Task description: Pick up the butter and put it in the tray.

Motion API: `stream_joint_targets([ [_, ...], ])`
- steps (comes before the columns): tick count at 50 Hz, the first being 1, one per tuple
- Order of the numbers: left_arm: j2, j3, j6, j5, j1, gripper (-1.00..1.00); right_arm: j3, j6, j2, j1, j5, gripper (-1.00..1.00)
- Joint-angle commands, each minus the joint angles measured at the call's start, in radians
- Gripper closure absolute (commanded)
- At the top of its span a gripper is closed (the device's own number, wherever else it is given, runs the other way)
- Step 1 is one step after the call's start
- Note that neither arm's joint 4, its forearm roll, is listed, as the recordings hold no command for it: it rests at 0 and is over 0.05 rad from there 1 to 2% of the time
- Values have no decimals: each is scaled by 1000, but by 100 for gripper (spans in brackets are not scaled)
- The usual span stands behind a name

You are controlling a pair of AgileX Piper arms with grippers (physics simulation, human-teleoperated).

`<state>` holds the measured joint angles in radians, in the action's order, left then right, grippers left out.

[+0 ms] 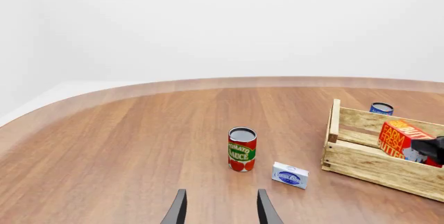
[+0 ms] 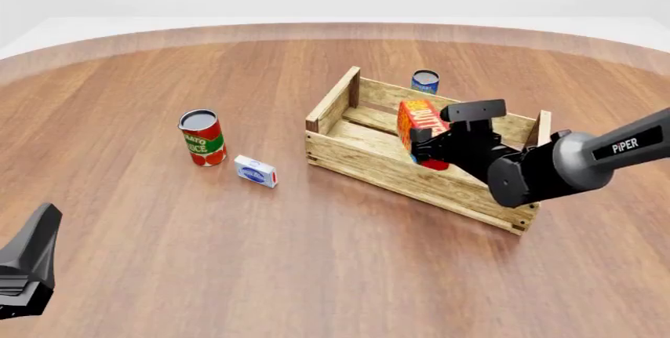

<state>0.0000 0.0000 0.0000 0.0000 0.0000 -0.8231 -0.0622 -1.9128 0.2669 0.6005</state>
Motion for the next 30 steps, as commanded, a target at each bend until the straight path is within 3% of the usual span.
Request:
stream_joint_targets([
  [1,0,0,0,0,0,-100,-8,-19,6,3,-2,-100],
  [30,0,0,0,0,0,-100,25,-4,66,-14,-10,-100],
])
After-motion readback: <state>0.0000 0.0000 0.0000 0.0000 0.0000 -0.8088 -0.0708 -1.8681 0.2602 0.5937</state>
